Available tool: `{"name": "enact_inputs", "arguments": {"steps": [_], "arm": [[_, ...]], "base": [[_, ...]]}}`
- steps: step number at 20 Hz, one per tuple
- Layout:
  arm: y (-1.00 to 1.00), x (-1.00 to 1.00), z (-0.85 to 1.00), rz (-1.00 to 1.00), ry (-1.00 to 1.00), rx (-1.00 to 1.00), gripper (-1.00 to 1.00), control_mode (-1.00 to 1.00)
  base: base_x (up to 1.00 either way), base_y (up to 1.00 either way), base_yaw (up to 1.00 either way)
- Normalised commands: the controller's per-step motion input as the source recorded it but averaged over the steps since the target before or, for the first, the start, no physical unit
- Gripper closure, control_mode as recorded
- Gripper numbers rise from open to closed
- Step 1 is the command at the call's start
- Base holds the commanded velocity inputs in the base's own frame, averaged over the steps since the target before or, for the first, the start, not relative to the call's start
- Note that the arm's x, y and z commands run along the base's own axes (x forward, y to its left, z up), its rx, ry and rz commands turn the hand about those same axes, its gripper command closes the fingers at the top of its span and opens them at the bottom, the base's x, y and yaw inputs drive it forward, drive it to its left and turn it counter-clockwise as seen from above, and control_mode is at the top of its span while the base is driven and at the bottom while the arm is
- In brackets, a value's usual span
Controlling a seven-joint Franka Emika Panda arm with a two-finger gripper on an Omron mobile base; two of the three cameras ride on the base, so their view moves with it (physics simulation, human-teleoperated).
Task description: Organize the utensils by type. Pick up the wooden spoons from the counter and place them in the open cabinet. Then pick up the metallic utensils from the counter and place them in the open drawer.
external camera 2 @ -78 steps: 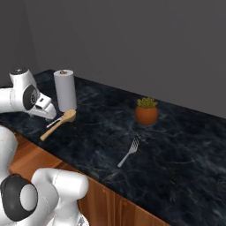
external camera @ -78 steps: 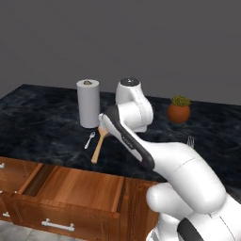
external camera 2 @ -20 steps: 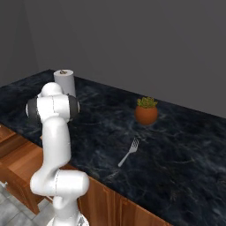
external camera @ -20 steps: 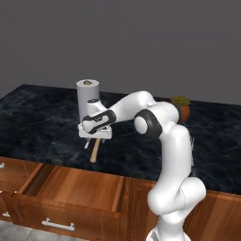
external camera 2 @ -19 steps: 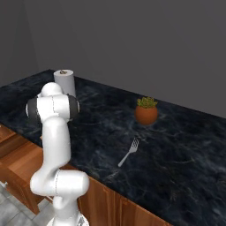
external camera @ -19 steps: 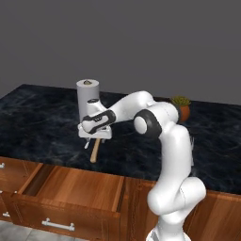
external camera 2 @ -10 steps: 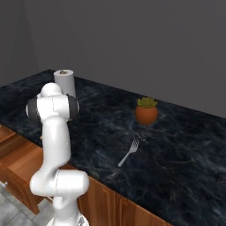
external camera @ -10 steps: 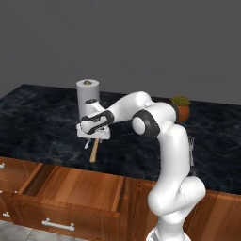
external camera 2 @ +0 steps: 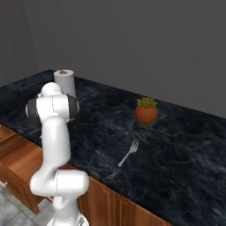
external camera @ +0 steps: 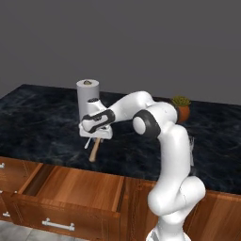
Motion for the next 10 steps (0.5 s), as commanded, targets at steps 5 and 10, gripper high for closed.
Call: {"name": "enact_inputs", "arguments": {"steps": [5, 10], "arm": [[-0.14, -0.09, 0.45, 0.00, -0.06, 0.10, 1.00, -1.00], [-0.06, -0.35, 0.73, 0.00, -0.21, 0.08, 1.00, -1.00]], "base": [[0.00, 0.00, 0.00], [0.00, 0.00, 0.00]]}}
